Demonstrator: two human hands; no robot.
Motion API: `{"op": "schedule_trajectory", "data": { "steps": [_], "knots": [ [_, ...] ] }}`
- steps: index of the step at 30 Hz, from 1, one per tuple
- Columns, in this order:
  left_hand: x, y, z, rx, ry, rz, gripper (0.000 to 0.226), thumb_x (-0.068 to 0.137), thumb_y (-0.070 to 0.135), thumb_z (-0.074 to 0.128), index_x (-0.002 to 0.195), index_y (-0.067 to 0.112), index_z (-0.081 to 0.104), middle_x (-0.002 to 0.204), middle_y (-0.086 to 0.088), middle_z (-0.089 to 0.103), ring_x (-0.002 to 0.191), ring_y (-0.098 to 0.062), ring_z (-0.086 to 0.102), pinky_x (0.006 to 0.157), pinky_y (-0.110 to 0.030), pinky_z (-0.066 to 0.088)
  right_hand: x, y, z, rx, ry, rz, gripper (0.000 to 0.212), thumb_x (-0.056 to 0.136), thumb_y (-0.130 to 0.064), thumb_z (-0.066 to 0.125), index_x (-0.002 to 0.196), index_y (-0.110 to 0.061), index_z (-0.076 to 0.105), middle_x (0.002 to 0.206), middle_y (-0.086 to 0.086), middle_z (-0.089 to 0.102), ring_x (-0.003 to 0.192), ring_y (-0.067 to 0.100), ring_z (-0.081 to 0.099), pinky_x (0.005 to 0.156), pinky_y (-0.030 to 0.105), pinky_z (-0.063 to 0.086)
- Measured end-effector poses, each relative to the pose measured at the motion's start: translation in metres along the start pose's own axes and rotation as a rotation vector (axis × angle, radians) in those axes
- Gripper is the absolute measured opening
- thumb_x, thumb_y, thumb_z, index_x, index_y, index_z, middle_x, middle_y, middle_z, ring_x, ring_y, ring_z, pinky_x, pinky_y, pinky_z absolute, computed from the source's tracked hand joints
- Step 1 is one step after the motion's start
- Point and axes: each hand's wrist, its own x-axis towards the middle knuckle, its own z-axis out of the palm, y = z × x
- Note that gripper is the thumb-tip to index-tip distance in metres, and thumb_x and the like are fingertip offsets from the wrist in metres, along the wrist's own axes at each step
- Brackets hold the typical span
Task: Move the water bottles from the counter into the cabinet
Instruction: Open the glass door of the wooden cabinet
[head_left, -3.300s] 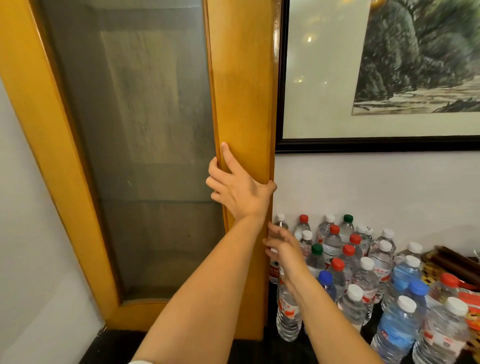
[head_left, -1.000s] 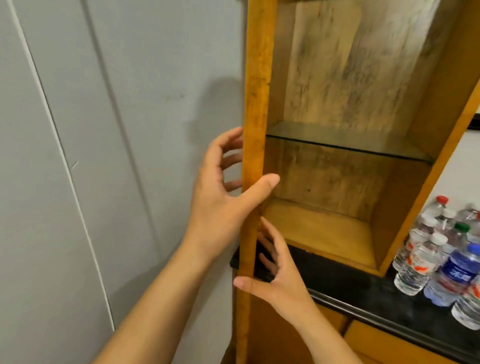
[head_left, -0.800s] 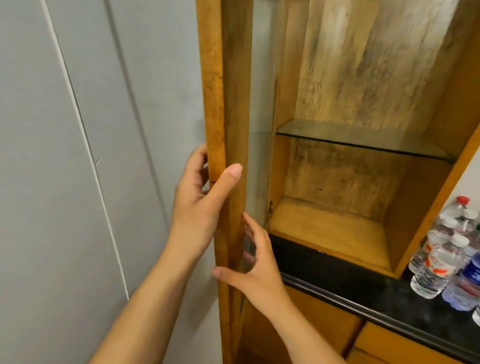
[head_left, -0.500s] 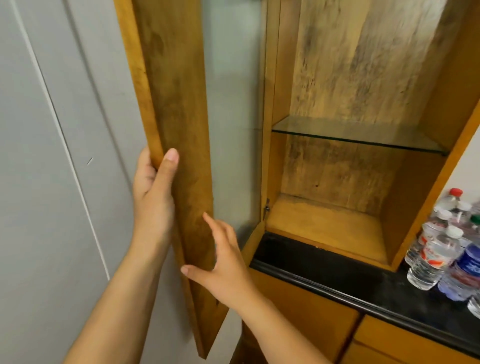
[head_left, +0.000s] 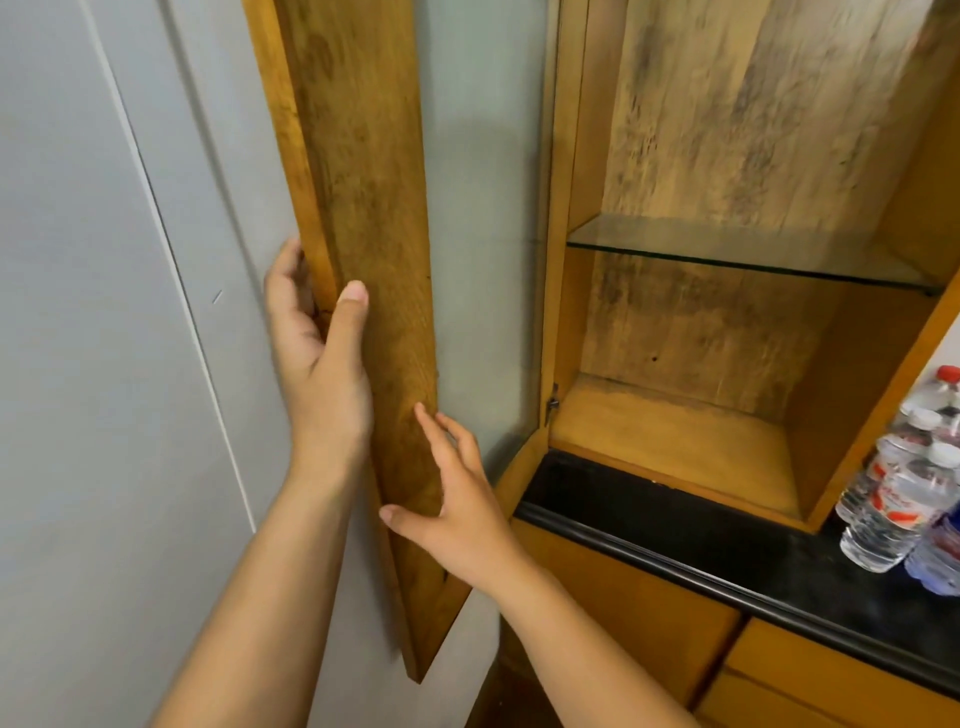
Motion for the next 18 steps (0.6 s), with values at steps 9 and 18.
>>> {"op": "schedule_trajectory", "data": {
  "steps": [9, 18],
  "knots": [
    [-0.043, 0.014, 0.034, 0.296, -0.079, 0.516, 0.043, 0.082, -0.003, 0.049, 0.125, 0.000, 0.045, 0.134, -0.022, 0.041, 0.131, -0.026, 0.037, 0.110, -0.034, 0.029, -0.034, 0.006, -0.044, 0.082, -0.003, 0.055, 0.057, 0.084, -0.027, 0.066, 0.127, -0.053, 0.039, 0.123, -0.035, 0.036, 0.120, -0.007, 0.040, 0.103, 0.027, 0.041],
    [-0.157, -0.004, 0.160, -0.213, -0.710, -0.023, 0.027, 0.091, 0.012, 0.044, 0.108, 0.020, 0.063, 0.085, -0.001, 0.069, 0.059, -0.019, 0.061, 0.060, -0.026, 0.051, -0.163, 0.046, -0.177, 0.155, 0.348, 0.187, 0.030, 0.088, -0.019, 0.061, 0.099, -0.047, 0.063, 0.095, -0.018, 0.067, 0.095, -0.001, 0.061, 0.082, 0.013, 0.048]
  ]
}}
